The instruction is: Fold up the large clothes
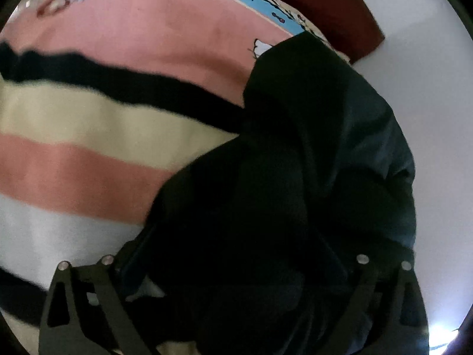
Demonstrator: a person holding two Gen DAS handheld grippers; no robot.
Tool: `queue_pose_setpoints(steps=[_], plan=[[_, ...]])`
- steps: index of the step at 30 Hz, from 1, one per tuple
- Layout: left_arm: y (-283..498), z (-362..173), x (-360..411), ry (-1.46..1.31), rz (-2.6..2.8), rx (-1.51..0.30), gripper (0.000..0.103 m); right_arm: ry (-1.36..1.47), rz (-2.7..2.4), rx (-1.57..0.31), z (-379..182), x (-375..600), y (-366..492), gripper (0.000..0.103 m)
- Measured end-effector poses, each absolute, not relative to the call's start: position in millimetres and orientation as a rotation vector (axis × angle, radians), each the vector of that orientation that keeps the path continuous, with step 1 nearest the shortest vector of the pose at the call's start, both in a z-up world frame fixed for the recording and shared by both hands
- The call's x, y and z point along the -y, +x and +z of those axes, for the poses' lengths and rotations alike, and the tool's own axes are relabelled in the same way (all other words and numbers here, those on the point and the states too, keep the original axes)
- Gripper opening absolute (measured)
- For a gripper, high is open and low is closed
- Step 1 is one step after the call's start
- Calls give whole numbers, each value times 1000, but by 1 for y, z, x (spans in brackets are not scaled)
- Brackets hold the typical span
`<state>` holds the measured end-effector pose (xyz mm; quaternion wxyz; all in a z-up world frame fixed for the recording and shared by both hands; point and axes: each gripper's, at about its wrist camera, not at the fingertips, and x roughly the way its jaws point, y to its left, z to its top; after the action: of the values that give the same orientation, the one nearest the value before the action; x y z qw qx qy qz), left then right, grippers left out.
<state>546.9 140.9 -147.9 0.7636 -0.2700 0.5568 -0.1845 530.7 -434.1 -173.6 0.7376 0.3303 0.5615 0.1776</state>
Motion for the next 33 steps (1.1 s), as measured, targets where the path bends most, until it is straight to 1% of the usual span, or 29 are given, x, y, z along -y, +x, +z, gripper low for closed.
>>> queue_pose_setpoints(steps=[5,10,12,13,14,15,16,17,18,19,20,22,23,25,28,33], plan=[[539,-156,-139,-678,-441,-1169,101,831,443,-1190,-186,433,527,103],[530,-149,-111,-576,-401,-1121,103,830,448,-1112,-191,430,522,103],[525,-145,-104,-566,-371,-1099,99,810,439,-1100,-191,426,522,103],[522,-143,-101,-565,-359,-1092,96,800,438,-1101,-191,424,522,103],[518,-139,-97,-563,-362,-1081,81,798,433,-1102,-190,423,522,103],[515,-134,-93,-560,-375,-1069,60,798,430,-1101,-189,422,521,103],[511,-126,-87,-544,-388,-1057,53,792,423,-1100,-187,421,519,100],[509,-120,-81,-520,-389,-1050,42,787,420,-1098,-185,418,519,96],[507,-115,-76,-496,-390,-1044,35,795,425,-1090,-181,415,516,86],[506,-111,-71,-480,-387,-1041,33,811,434,-1081,-178,413,515,76],[505,-107,-67,-482,-382,-1038,29,819,439,-1072,-174,411,513,71],[502,-102,-66,-507,-377,-1025,24,818,451,-1049,-165,406,509,52],[501,-100,-65,-516,-376,-1017,22,816,457,-1037,-160,404,507,47],[495,-94,-60,-519,-379,-997,20,794,475,-992,-145,398,503,35],[485,-66,-53,-494,-411,-932,19,764,508,-921,-118,387,496,27],[464,-20,-48,-495,-450,-872,19,738,555,-843,-72,371,485,25]])
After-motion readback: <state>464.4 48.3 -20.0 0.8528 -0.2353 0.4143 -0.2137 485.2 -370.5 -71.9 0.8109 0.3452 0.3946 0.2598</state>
